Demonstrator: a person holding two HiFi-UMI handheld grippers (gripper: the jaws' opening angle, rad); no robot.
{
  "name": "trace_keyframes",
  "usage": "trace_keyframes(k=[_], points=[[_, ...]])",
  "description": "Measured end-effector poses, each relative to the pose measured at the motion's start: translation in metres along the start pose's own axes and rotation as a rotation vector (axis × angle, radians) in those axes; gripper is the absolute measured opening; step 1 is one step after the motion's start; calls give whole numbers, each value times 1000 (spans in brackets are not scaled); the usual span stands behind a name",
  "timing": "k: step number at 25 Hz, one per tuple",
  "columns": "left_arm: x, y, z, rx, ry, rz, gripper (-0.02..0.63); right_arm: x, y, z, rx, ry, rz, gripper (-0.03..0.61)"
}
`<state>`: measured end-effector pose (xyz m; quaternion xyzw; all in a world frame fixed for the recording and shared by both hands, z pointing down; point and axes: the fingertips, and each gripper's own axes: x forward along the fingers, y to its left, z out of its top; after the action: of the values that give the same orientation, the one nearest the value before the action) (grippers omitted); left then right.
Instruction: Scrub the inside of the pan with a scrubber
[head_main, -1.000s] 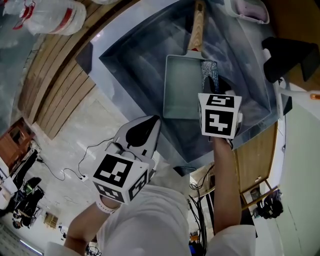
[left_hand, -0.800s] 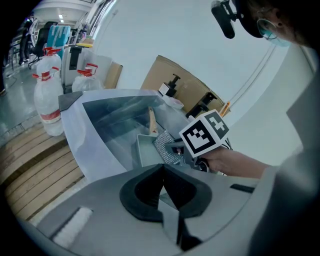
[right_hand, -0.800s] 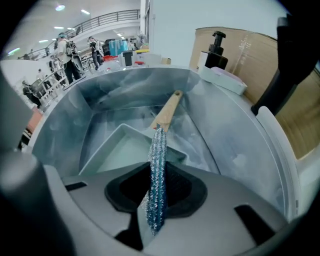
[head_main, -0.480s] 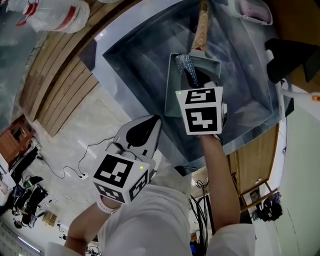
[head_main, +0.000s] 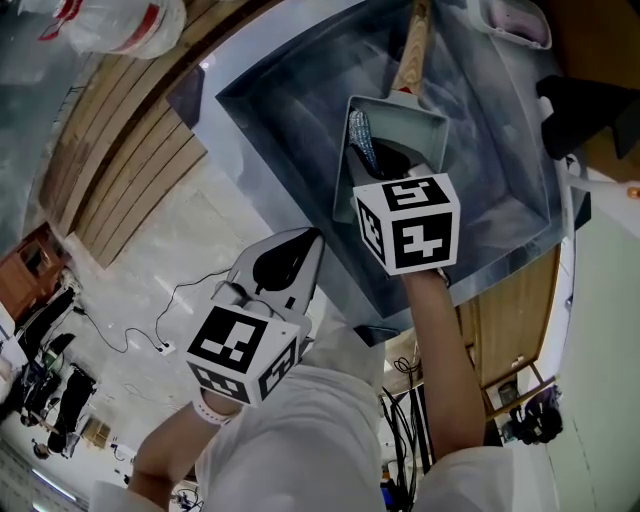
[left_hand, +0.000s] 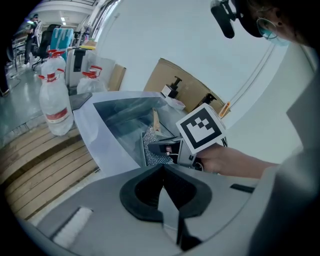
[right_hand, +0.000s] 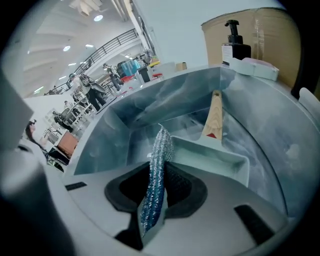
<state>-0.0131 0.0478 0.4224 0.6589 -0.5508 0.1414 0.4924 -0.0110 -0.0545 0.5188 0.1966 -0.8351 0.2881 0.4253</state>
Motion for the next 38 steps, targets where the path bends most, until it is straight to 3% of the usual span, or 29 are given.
trace_keyframes(k=[12,15,18,22,32,38], points=[[-10,-4,-7,7,-8,-5,5,-15,34,-33,-38,62,117,64],[-15,-5,-6,8,-16,-4,5,-19,35,-31,40,74,161,64],[-21,-5,-5,9,-27,1,5,-22,32,-27,193,60,192,64],[-25,-6,-4,4,-35,4,5,-20,26,-27,346,4,149,64],[-27,-1,-8,-7,-34,18,5,-5,14,-13,345,-75,38,66],[-33,2,-4,-10,-46,25,5,-8,22,-15,433,-64,75,69]])
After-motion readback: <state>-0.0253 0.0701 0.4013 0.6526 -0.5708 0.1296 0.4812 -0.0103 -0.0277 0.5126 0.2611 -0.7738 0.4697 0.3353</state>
